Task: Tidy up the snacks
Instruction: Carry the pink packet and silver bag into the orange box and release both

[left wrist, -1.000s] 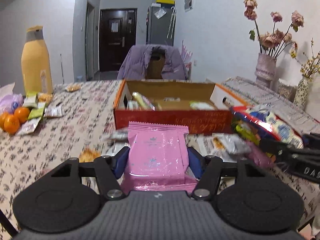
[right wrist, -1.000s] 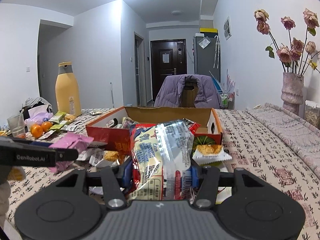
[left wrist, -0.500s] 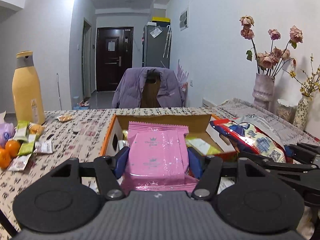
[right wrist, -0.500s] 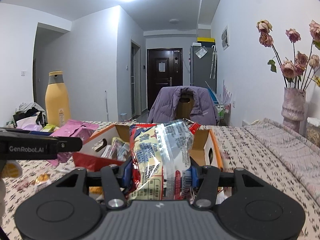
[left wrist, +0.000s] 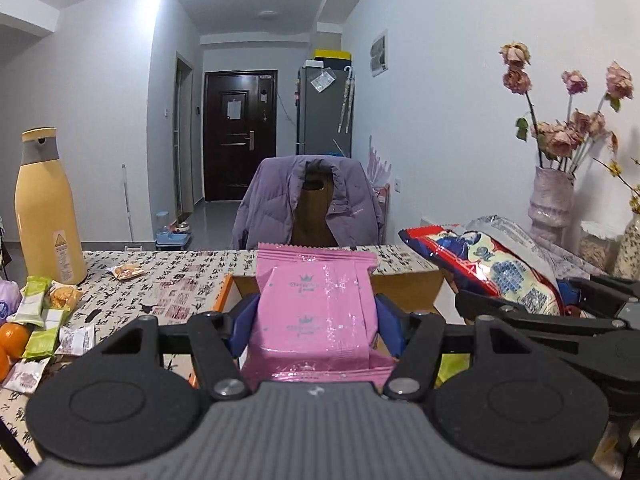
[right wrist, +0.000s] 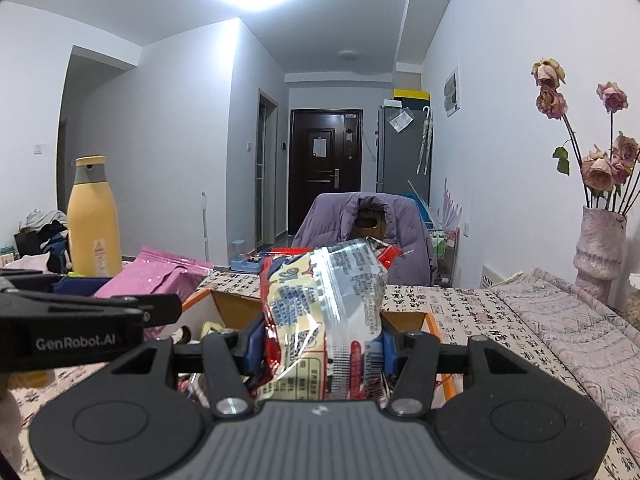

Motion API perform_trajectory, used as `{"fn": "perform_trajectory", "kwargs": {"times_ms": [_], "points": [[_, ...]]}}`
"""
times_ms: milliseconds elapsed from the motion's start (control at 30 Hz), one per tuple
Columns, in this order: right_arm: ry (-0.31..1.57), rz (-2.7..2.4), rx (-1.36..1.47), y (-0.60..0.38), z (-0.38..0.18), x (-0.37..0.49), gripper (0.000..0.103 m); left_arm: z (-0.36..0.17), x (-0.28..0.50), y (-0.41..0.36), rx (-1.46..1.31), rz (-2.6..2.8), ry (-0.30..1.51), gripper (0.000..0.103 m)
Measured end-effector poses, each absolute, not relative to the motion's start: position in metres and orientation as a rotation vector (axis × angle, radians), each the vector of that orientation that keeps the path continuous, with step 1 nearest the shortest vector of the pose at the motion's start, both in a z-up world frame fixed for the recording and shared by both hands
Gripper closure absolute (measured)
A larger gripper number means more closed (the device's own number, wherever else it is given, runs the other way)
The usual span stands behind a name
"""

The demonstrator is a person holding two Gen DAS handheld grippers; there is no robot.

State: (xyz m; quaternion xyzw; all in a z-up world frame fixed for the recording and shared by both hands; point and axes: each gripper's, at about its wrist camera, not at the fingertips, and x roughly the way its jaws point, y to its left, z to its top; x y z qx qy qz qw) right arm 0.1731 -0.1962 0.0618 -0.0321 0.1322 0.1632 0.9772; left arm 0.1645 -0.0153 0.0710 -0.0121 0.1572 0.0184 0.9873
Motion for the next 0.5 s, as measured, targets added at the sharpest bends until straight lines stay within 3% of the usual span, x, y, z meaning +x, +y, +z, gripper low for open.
{"fn": "perform_trajectory", "kwargs": {"times_ms": [500], "points": [[0.359,0.263,-0.002,-0.189,0.026,0.232,0.050,0.043,0.221,-0.002,-0.124,0.105,0.321,0.040]]}}
